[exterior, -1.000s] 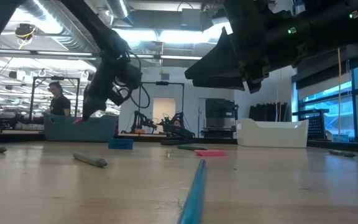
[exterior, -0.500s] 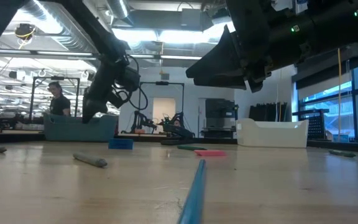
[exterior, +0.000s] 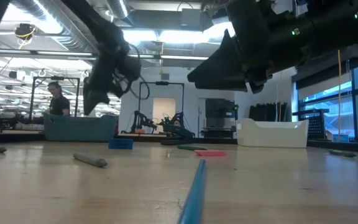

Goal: Sort crayons/erasers/pens/pencils in bins
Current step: Put the gray crayon into the green bin

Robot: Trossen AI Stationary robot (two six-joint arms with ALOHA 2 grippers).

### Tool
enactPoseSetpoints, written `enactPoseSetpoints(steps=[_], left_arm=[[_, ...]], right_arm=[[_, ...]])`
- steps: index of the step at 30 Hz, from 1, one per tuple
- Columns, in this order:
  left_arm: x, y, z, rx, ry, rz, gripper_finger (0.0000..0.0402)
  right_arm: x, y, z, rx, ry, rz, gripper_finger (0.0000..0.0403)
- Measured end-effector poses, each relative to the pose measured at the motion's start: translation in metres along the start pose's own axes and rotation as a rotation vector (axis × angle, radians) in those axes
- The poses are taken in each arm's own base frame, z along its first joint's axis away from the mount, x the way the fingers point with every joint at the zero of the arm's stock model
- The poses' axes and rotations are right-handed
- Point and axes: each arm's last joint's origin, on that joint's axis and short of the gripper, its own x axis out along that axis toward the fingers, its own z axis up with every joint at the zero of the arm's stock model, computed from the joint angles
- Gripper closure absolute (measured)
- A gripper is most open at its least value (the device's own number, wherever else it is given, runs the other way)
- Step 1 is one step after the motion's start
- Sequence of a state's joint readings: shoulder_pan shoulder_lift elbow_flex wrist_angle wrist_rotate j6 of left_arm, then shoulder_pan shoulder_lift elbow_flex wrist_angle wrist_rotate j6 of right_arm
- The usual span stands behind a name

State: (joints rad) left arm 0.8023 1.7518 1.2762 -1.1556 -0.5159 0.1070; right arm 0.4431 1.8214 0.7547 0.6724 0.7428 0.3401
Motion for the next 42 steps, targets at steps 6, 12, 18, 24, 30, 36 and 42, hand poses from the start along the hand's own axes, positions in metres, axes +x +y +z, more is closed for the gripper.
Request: enactPoseSetpoints(steps=[6,12,18,24,30,36,42], left_arm=[[-0.043,-0.005,-0.011,-0.071,-0.217,-0.01,0.0307],[-0.085,-0.032,-0.016,-0.051,-0.463,-0.113,0.0307],[-0.121,-0.086,-0.02,0.056,-0.656,-0.214,0.0307],[-0.159,-0.149,-0.045,0.202,-0.834,-0.294,0.0308],[-0.178,-0.203,-0.085,0.238,-0.958,-0.309,0.0308],[-0.16,-0.249,-0.123,0.212,-0.983,-0.418,0.0308],[-0.145,-0.276,-0.163,0.169,-0.949,-0.514,0.0308]], right_arm=[[0.001,-0.004,-0.003,-0.031,0.018,-0.051,0.0236],[0.005,-0.007,-0.002,-0.028,0.028,-0.049,0.0236],[0.004,-0.007,-0.005,-0.047,0.062,-0.021,0.0236],[0.001,0.003,-0.01,0.008,0.182,0.261,0.0236],[-0.001,0.007,-0.011,0.088,0.266,0.421,0.0236],[0.0,0.014,-0.008,0.016,0.326,0.518,0.0236],[0.01,0.036,0.007,-0.121,0.395,0.531,0.0236]])
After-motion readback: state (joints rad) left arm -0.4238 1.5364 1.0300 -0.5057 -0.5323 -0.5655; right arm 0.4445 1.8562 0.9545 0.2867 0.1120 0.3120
